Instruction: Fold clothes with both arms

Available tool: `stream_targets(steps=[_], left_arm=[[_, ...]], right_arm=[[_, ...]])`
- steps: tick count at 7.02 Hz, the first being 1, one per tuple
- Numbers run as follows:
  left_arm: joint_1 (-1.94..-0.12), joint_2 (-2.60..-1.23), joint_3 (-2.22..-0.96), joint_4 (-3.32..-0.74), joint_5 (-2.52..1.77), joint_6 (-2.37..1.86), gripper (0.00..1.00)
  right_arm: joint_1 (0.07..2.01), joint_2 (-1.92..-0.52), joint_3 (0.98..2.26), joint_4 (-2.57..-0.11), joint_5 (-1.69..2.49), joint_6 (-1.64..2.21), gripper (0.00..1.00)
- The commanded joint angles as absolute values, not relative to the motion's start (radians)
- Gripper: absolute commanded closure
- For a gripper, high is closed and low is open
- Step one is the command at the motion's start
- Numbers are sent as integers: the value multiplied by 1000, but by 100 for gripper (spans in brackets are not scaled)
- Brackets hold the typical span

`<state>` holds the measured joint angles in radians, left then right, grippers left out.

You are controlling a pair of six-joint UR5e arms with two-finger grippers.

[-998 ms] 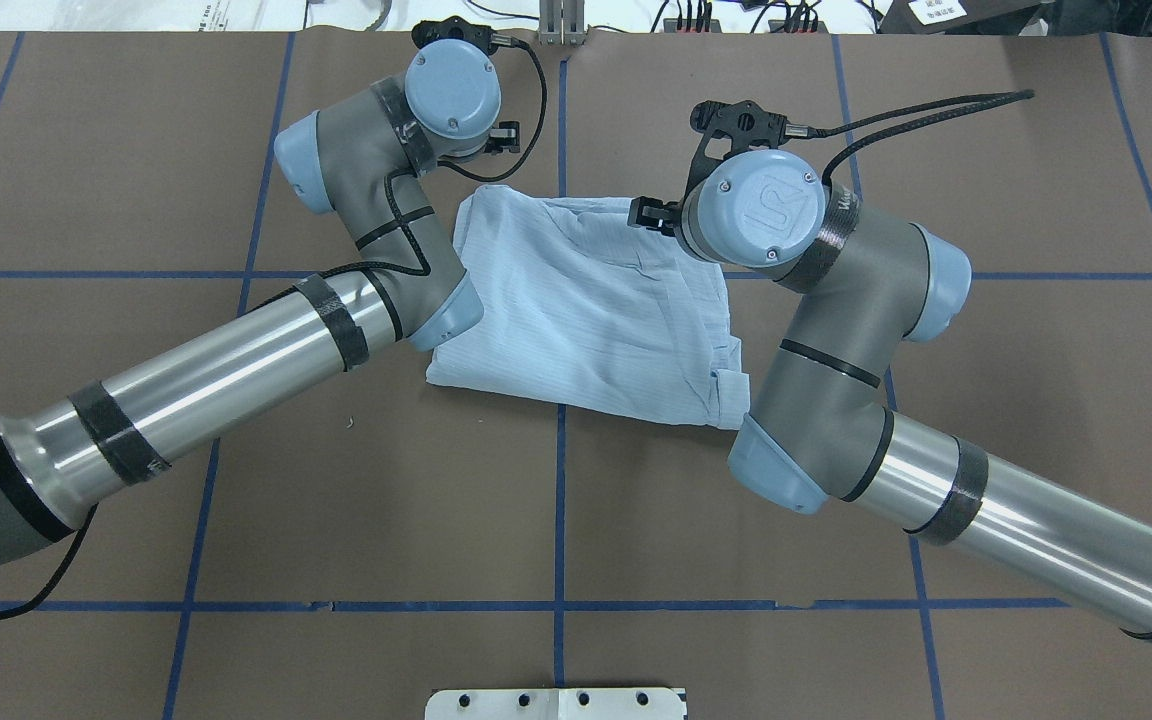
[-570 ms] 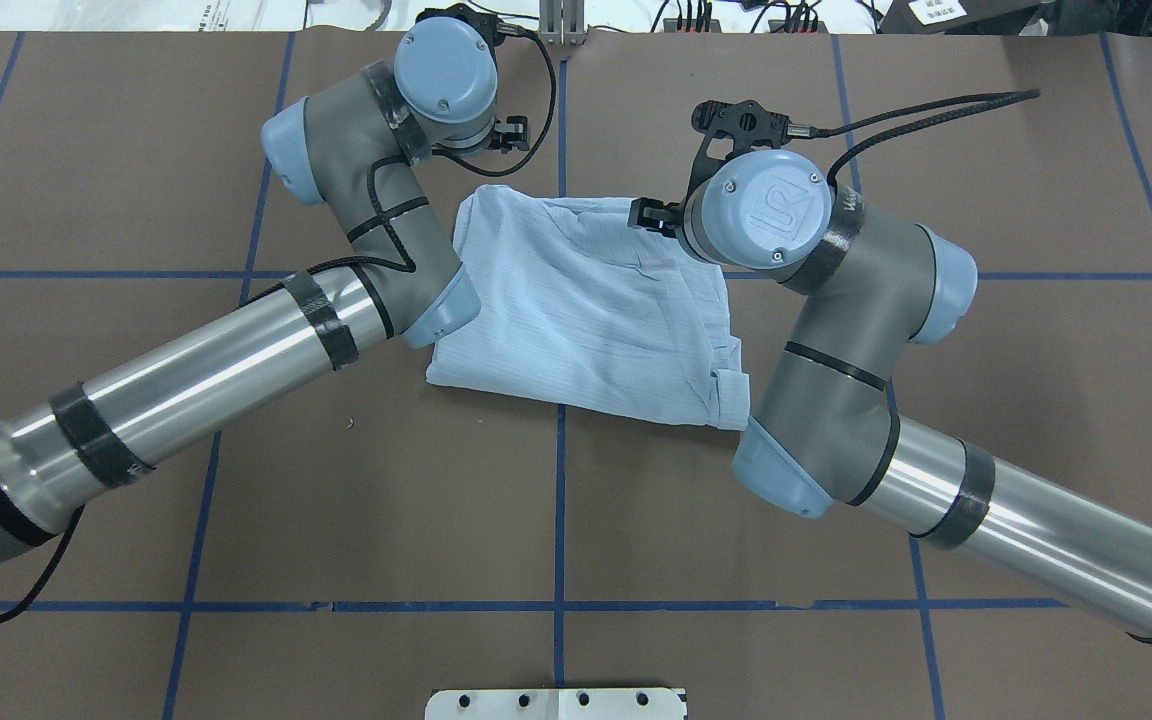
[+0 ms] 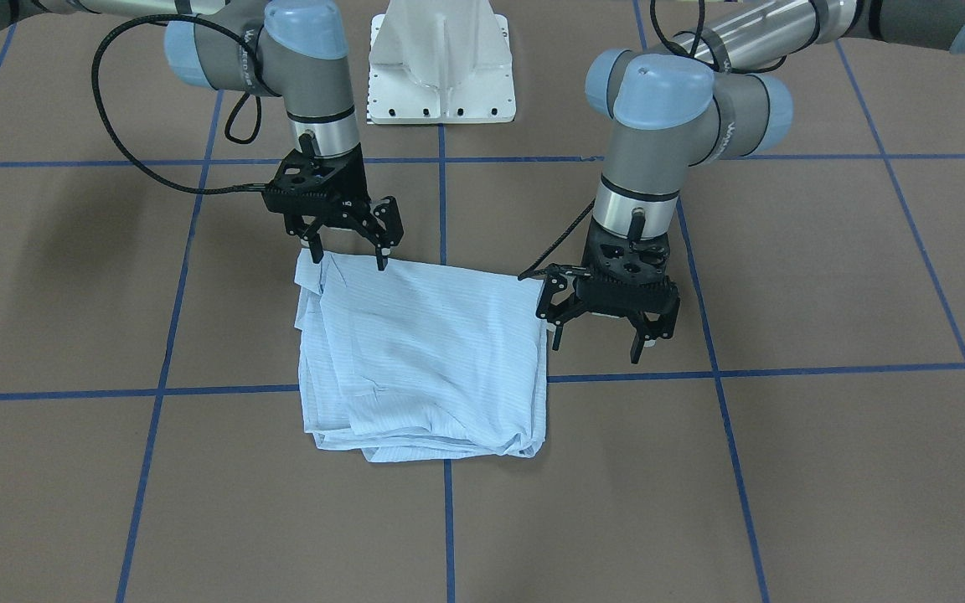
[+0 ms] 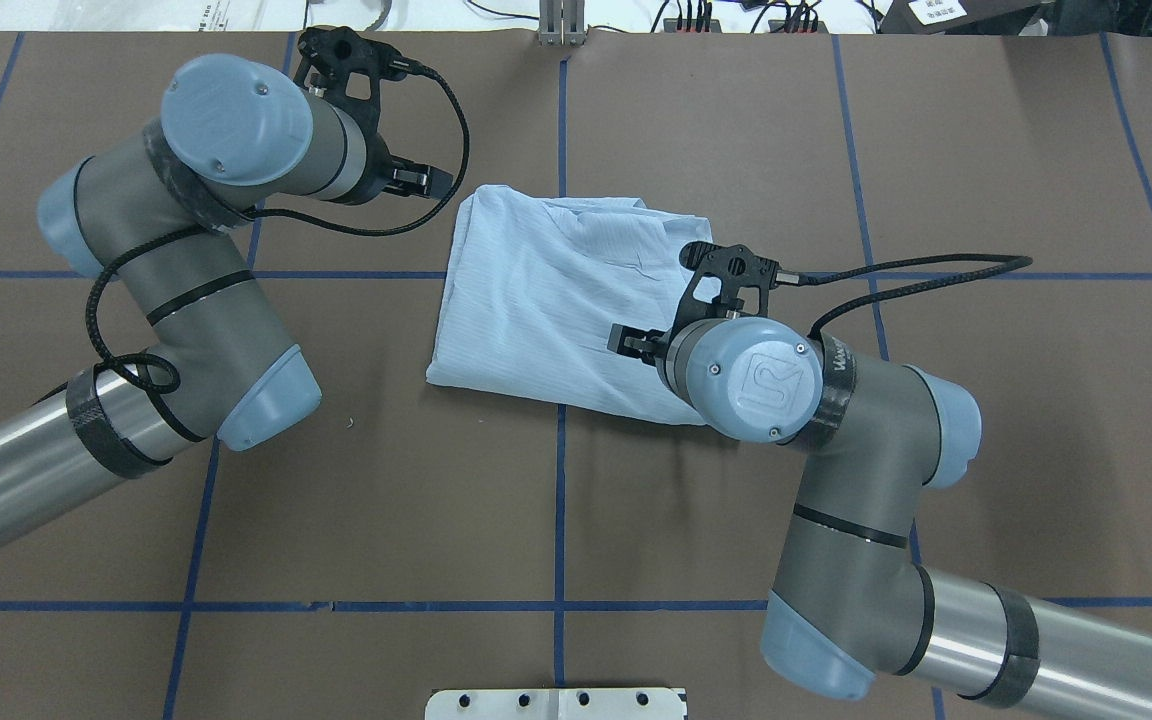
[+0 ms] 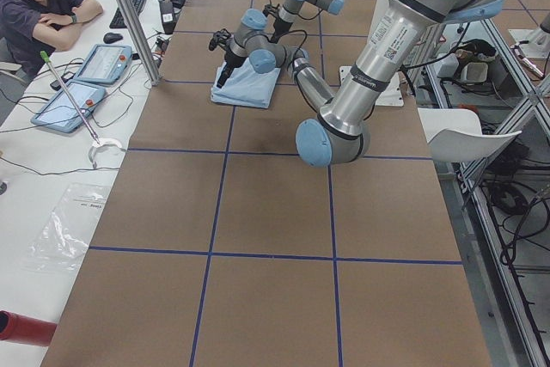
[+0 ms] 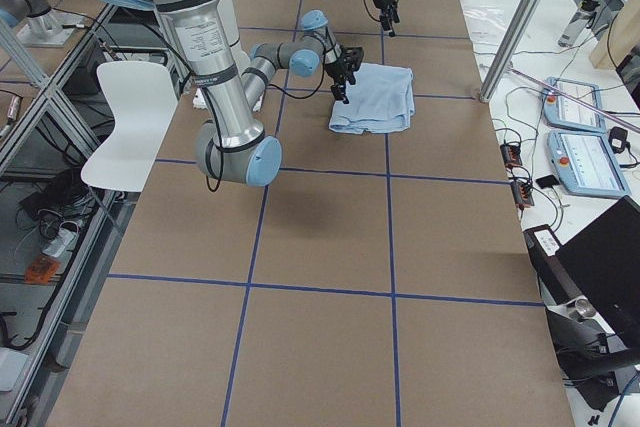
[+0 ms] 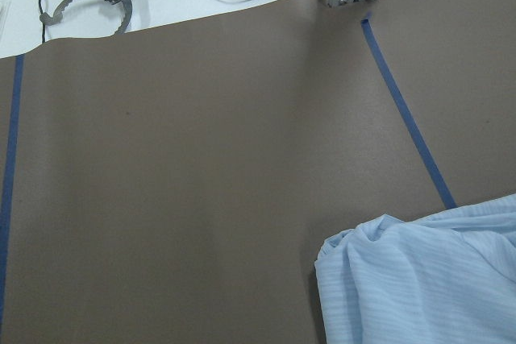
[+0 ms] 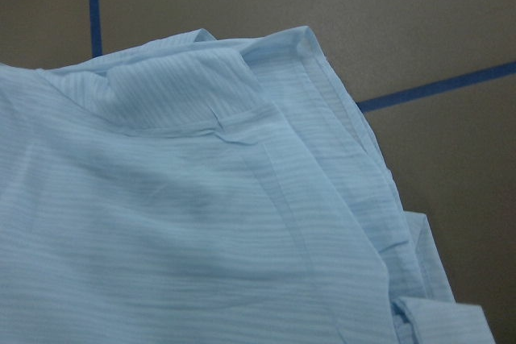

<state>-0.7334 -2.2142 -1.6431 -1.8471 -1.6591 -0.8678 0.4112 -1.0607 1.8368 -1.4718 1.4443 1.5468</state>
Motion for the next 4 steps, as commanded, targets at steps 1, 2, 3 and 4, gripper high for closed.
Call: stream_targets(steps=[1, 2, 3, 4], left_arm=[[-732, -2215, -1661, -1847, -1652, -873, 0], [-730, -2217, -1667, -1847, -1652, -877, 0], [-729, -2218, -1670, -1847, -1649, -879, 0], [-729, -2218, -1669, -1847, -1649, -879, 0]], right_arm=[[377, -1147, 1833, -1324, 1436, 1568, 0], [364, -1204, 1824, -1224, 1433, 1566, 0], [356, -1227, 1824, -1220, 1431, 1571, 0], [347, -1232, 1806, -1218, 1413, 1572, 0]])
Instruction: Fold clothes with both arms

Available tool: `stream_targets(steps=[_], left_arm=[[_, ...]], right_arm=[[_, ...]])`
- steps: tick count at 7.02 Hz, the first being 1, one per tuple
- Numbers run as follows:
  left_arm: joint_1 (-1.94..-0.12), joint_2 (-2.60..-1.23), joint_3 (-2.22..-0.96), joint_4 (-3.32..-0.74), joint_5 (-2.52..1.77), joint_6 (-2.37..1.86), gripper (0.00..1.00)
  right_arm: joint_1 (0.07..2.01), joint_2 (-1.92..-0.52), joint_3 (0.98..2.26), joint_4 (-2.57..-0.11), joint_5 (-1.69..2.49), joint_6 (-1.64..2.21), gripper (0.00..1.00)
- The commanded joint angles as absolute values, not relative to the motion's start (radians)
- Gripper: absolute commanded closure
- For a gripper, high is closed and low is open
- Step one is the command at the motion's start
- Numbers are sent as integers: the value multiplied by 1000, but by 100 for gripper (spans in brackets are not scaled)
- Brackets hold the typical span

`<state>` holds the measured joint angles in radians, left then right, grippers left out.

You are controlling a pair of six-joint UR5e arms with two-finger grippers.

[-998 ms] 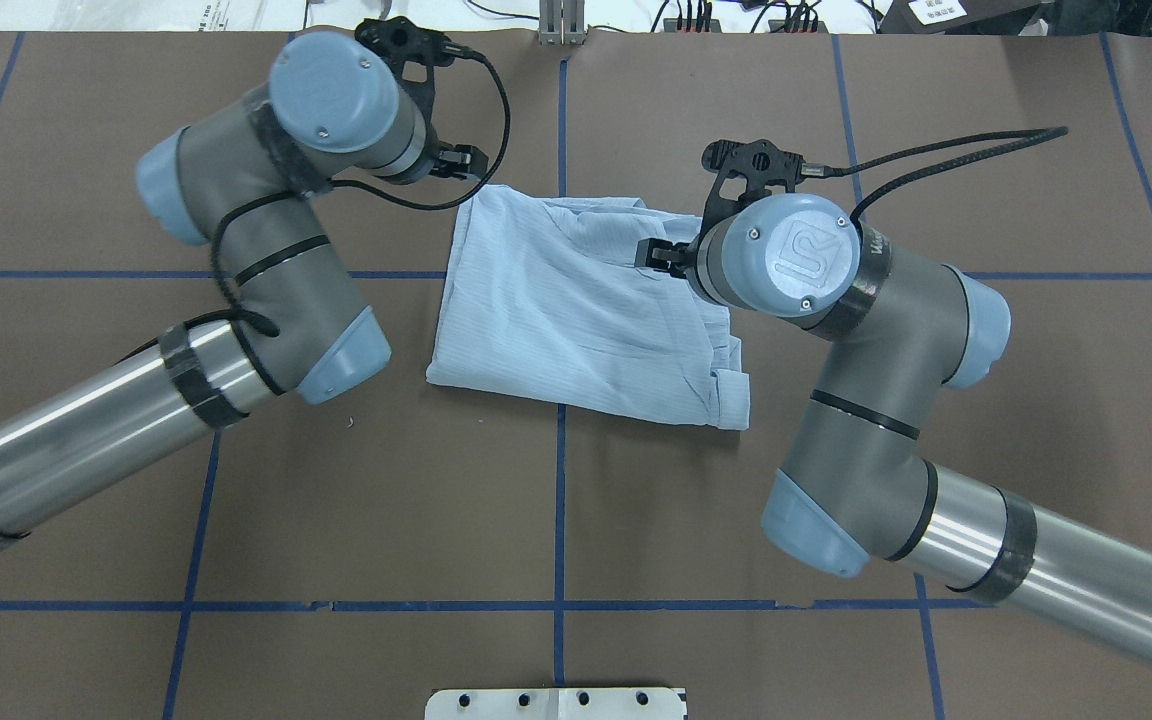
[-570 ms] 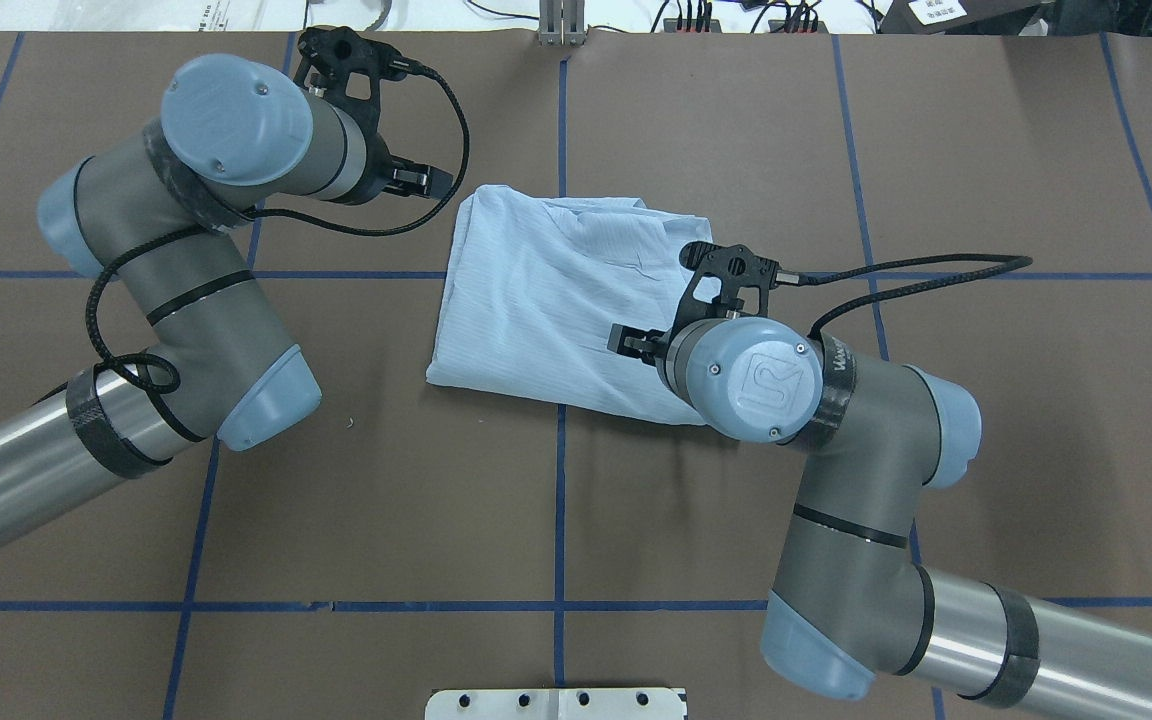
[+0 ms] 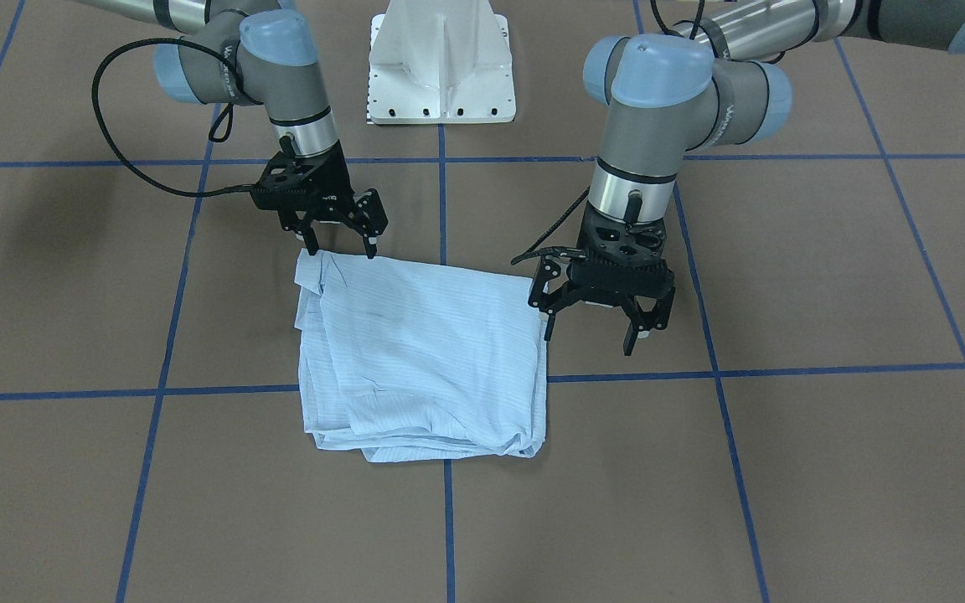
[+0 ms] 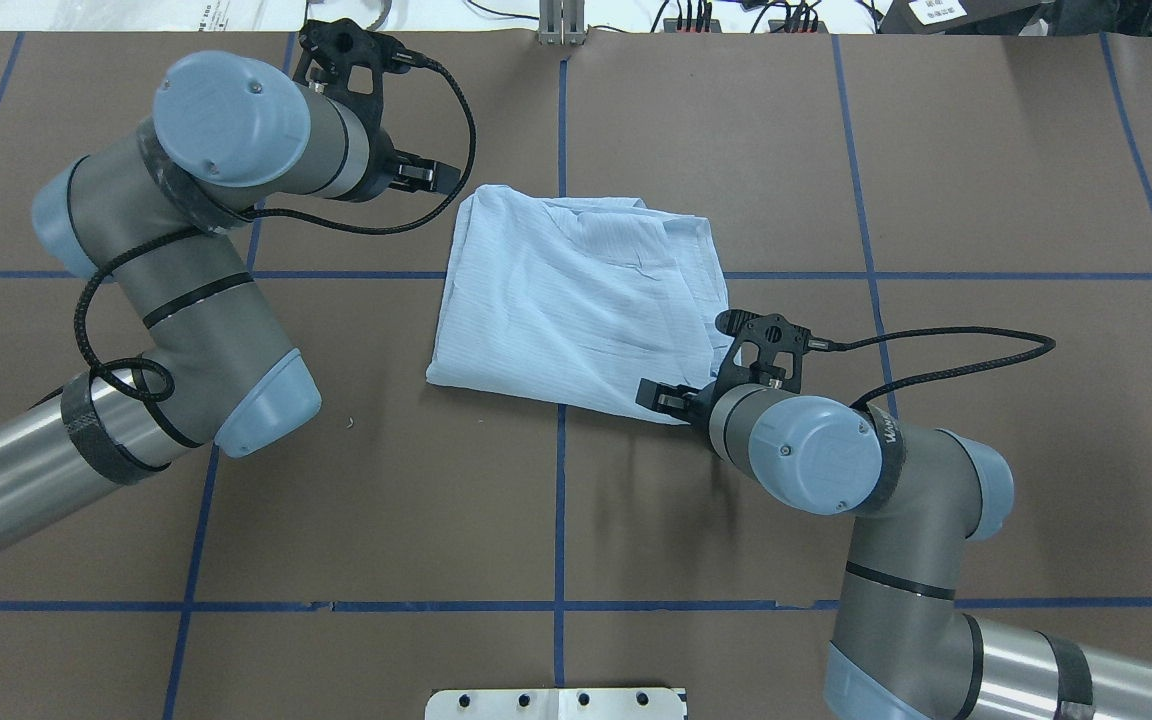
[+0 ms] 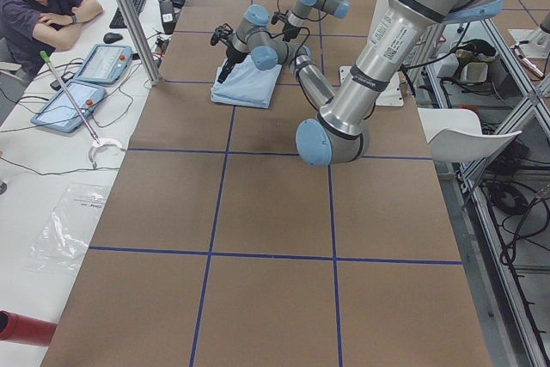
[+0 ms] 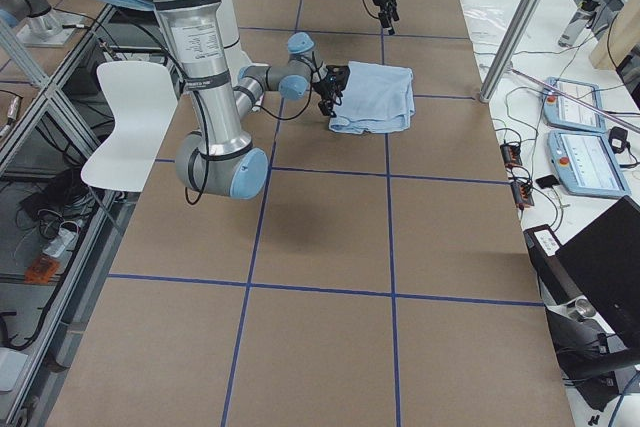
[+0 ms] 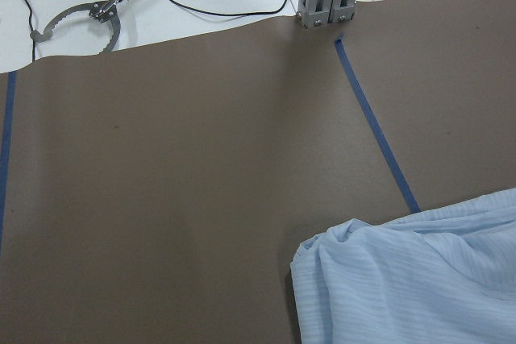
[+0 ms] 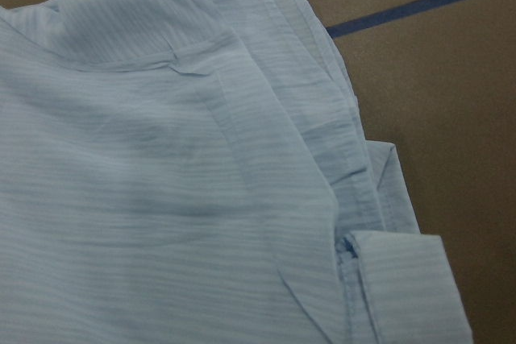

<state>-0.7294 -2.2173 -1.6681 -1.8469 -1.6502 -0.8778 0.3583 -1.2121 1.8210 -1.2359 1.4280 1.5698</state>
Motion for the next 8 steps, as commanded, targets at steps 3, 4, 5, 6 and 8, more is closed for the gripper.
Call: stream_targets(steps=[3, 4, 5, 6, 8], left_arm=[[-729, -2217, -1669, -1847, -1649, -877, 0], [-729, -2214, -1669, -1847, -1649, -876, 0], [-729, -2210, -1669, -1848, -1652, -873, 0], [-729, -2204, -1677, -1848, -1658, -871, 0], [-726, -2154, -1780, -1757, -1687, -864, 0]], right_arm=[[336, -1218, 1750, -1218, 1394, 1569, 0], [342, -1209, 1762, -1221, 1396, 1562, 0], [371, -1191, 1793, -1267, 1417, 1540, 0], [426, -1166, 1892, -1439, 1490, 1481, 0], [596, -1122, 2069, -1763, 1650, 1261, 0]])
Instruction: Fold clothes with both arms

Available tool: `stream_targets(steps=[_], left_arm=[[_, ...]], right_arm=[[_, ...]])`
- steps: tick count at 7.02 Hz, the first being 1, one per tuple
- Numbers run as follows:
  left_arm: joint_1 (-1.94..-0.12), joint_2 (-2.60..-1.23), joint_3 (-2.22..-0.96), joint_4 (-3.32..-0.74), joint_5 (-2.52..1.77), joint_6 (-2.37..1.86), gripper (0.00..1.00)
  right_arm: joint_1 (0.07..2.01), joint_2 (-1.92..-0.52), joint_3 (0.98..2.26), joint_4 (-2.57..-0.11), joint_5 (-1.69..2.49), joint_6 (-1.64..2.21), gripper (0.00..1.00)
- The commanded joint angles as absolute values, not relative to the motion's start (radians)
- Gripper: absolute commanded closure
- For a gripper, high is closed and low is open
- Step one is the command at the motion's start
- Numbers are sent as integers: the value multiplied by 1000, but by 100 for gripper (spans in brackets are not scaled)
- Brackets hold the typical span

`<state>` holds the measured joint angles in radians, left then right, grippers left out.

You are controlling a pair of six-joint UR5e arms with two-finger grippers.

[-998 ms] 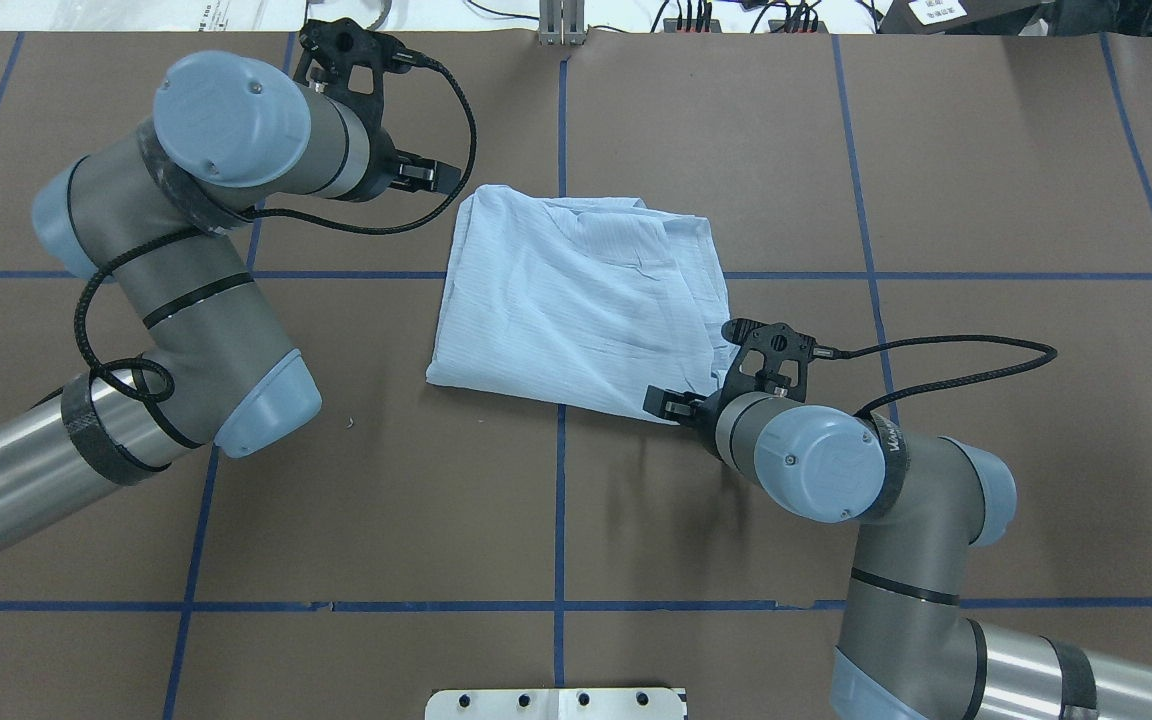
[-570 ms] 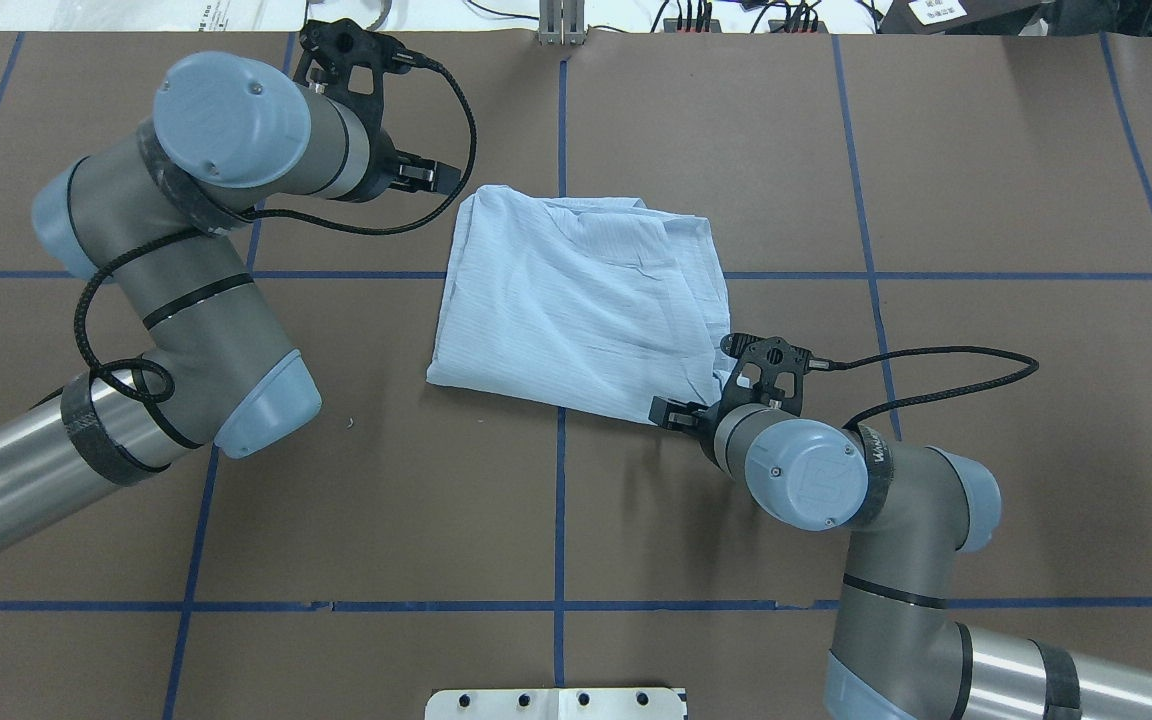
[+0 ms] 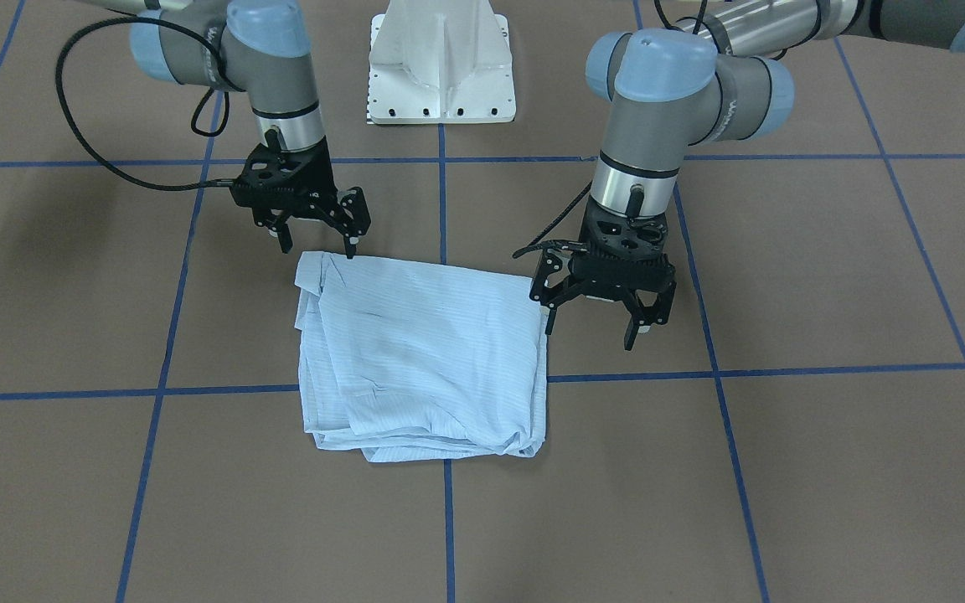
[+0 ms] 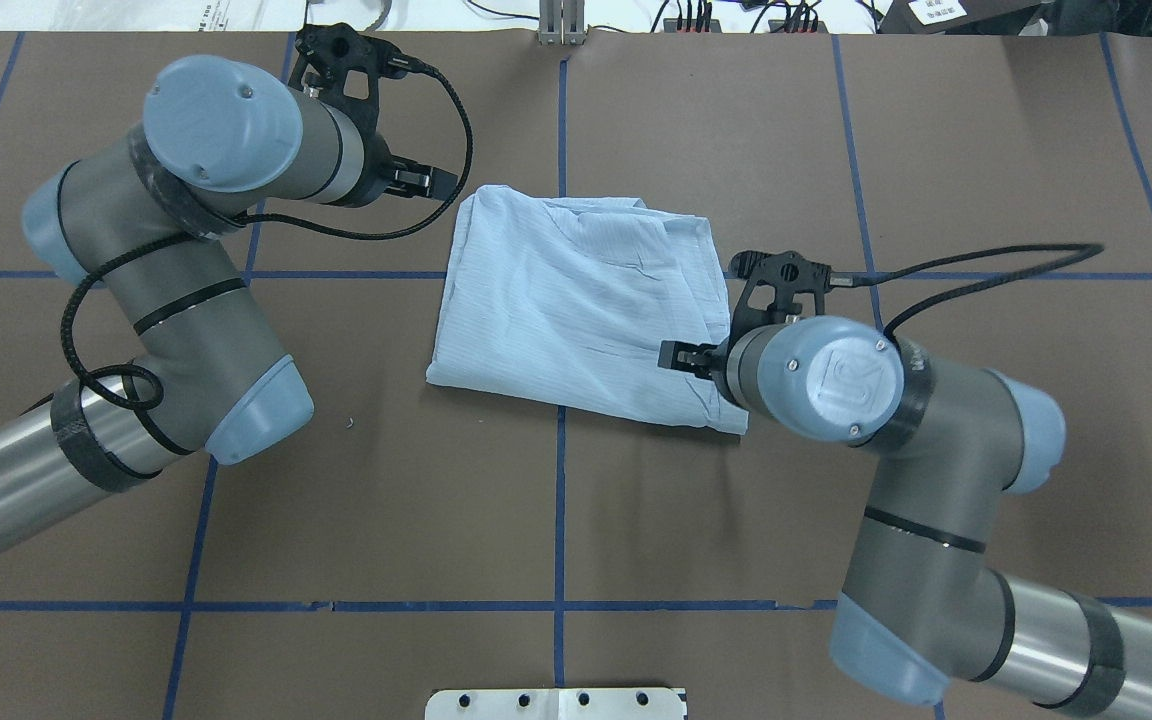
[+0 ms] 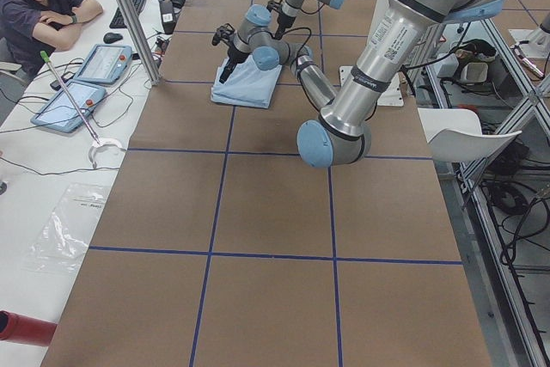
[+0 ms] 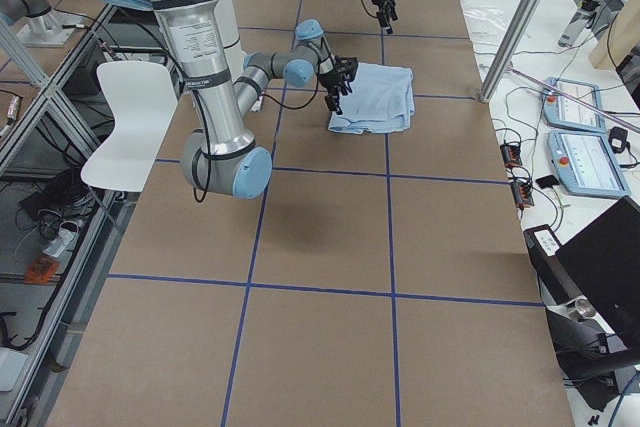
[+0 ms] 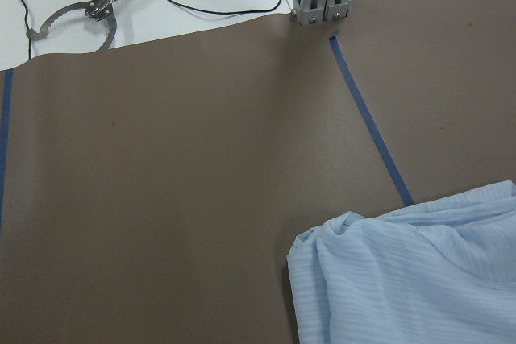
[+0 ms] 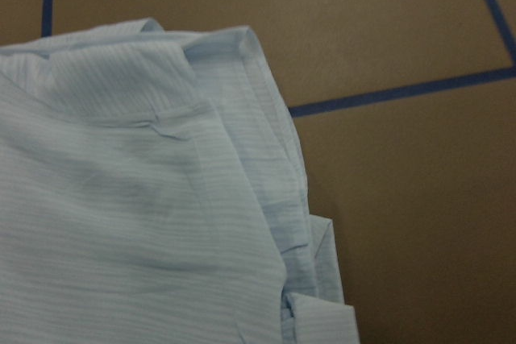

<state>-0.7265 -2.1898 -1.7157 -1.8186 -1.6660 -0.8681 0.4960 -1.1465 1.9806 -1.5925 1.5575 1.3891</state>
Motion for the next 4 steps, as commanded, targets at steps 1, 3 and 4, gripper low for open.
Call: stream_targets(steps=[1, 3, 4], left_arm=[[-726, -2085, -1910, -1655, -1712, -829, 0], [-742, -1944, -2107, -1557, -1742, -694, 0], [-786, -1900, -2120, -1557, -1774, -643, 0]], right_arm=[[723, -1126, 2063, -1779, 1749, 1094, 0], [974, -1173, 2028, -1833, 1941, 695, 0], [1091, -1239, 2002, -1824, 2027, 508, 0]])
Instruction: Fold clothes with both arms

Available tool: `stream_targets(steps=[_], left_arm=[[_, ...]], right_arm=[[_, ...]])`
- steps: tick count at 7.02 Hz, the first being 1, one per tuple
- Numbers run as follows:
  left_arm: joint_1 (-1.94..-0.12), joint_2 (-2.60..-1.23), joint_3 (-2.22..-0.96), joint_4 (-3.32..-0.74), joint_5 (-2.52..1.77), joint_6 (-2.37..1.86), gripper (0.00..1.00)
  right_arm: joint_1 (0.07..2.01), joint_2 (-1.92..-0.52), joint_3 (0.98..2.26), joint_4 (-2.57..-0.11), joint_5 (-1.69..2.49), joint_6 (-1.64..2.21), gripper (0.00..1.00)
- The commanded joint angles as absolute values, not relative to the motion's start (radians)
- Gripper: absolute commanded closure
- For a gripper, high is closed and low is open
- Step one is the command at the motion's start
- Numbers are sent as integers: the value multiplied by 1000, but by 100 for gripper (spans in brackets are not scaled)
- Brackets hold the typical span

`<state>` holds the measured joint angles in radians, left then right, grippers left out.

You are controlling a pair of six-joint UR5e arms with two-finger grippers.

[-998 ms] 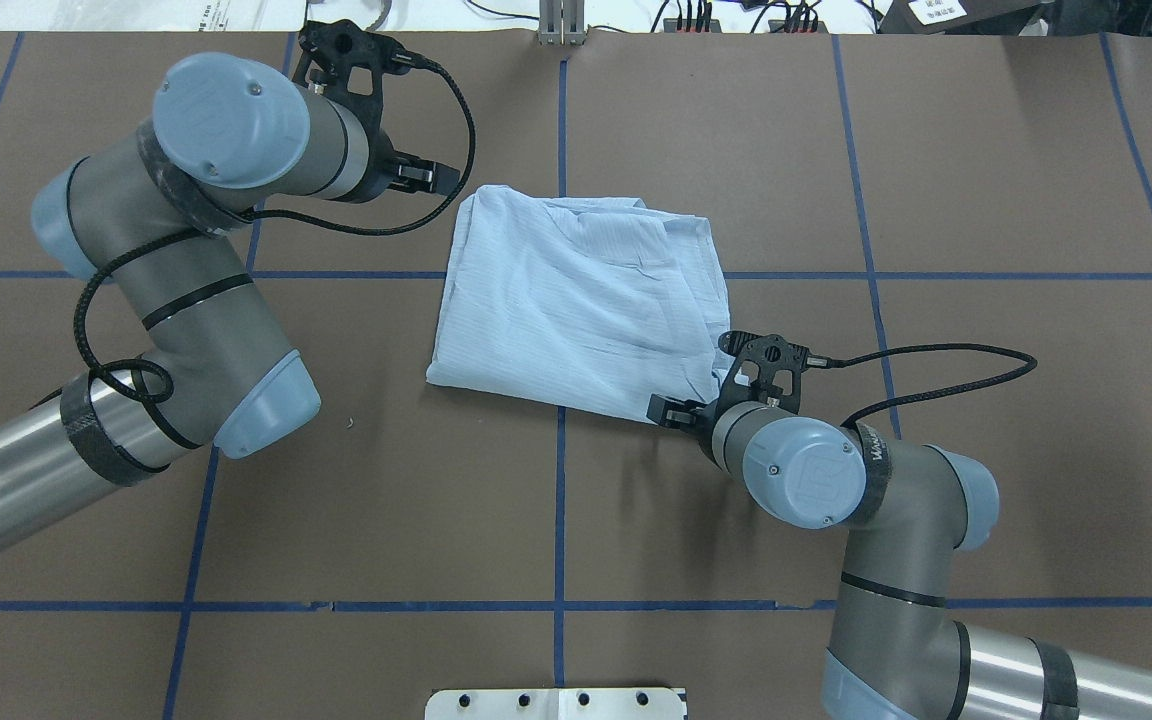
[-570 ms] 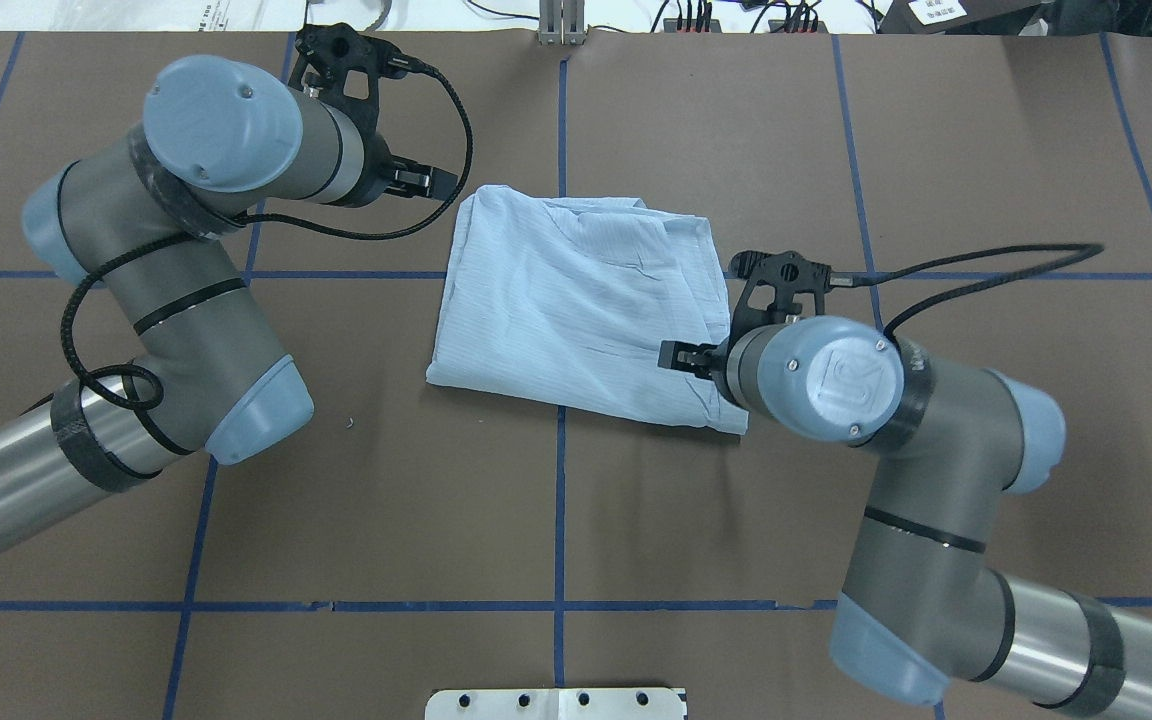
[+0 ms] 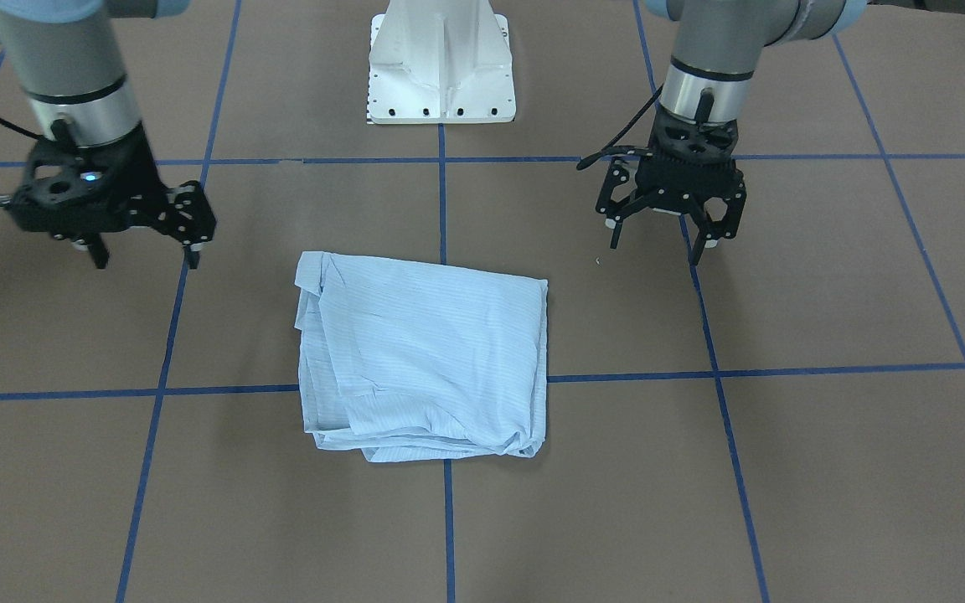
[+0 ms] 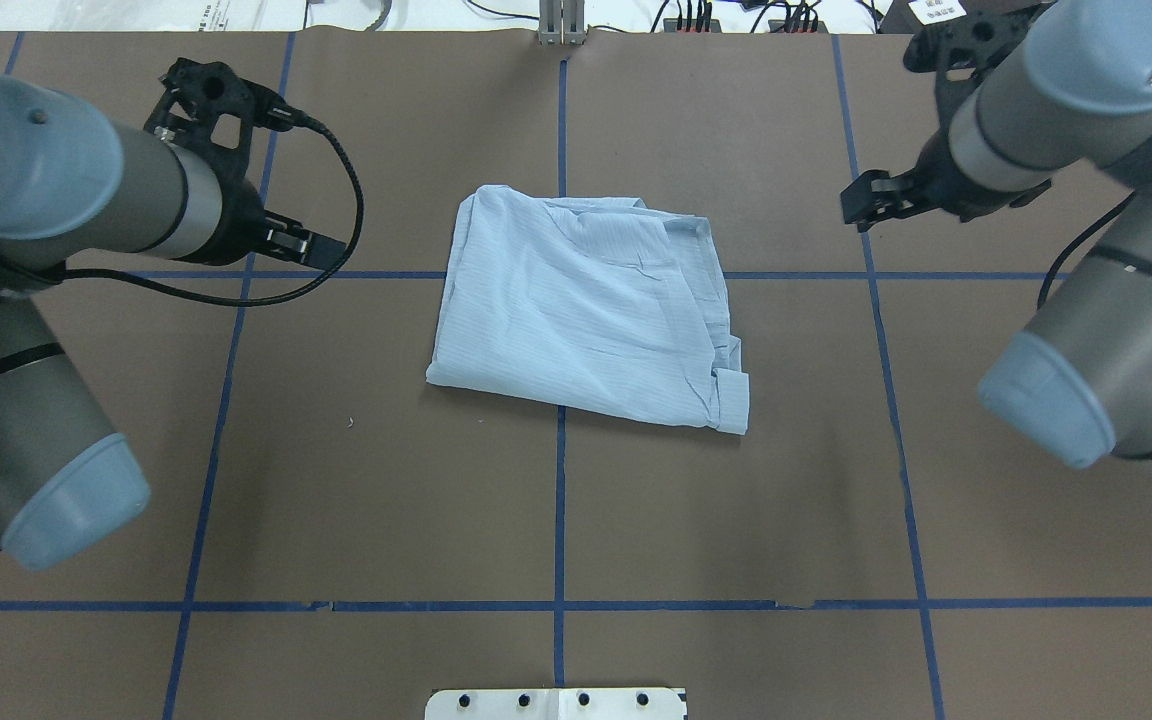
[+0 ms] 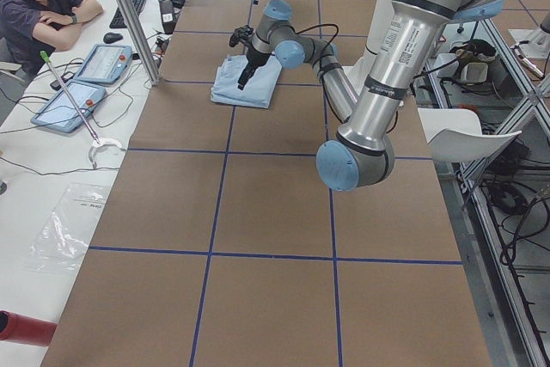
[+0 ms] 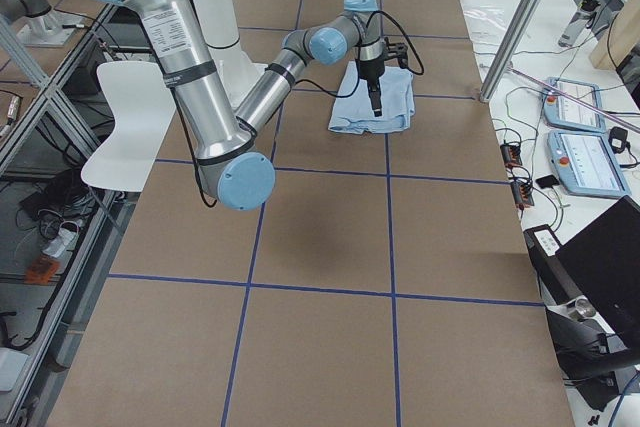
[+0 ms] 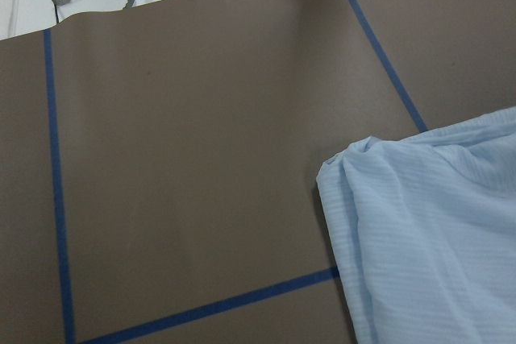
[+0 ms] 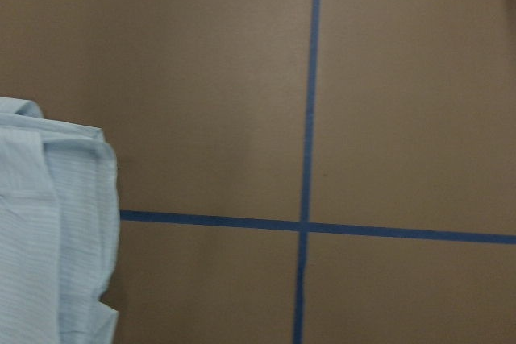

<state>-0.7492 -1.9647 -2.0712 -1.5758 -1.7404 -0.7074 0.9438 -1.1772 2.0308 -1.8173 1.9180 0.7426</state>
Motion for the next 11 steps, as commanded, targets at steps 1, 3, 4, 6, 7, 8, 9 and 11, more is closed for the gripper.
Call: stream_targets(steps=[1, 3, 4, 6, 7, 8, 9, 11], left_arm=[[-846, -1852, -2120, -1559, -1823, -535, 0], [-1011, -1781, -2105, -1562, -1906, -307, 0], [-1097, -1746, -2089, -1565, -1960, -226, 0], [-1115, -1660, -2054, -1565, -1971, -251, 0], [-1147, -1658, -2008, -1569, -1974, -252, 0], [-1193, -1657, -1982, -1574, -2008, -241, 0], [-1224, -1622, -1970, -1575, -2105, -236, 0], [-1389, -1548, -1875, -1618, -2237, -26, 0]], right_arm=[[1194, -1305, 1985, -1821, 2102, 333, 0], [1316, -1402, 1944, -1819, 2152, 125, 0], [1363, -1435, 1919, -1818, 2173, 112, 0], [1388, -1495, 1907, -1816, 2162, 115, 0], [1388, -1503, 1892, -1816, 2163, 117, 0], [1390, -1520, 1885, -1818, 2177, 117, 0], [1417, -1554, 1885, -1816, 2225, 111, 0], [1448, -1642, 1884, -1769, 2237, 69, 0]])
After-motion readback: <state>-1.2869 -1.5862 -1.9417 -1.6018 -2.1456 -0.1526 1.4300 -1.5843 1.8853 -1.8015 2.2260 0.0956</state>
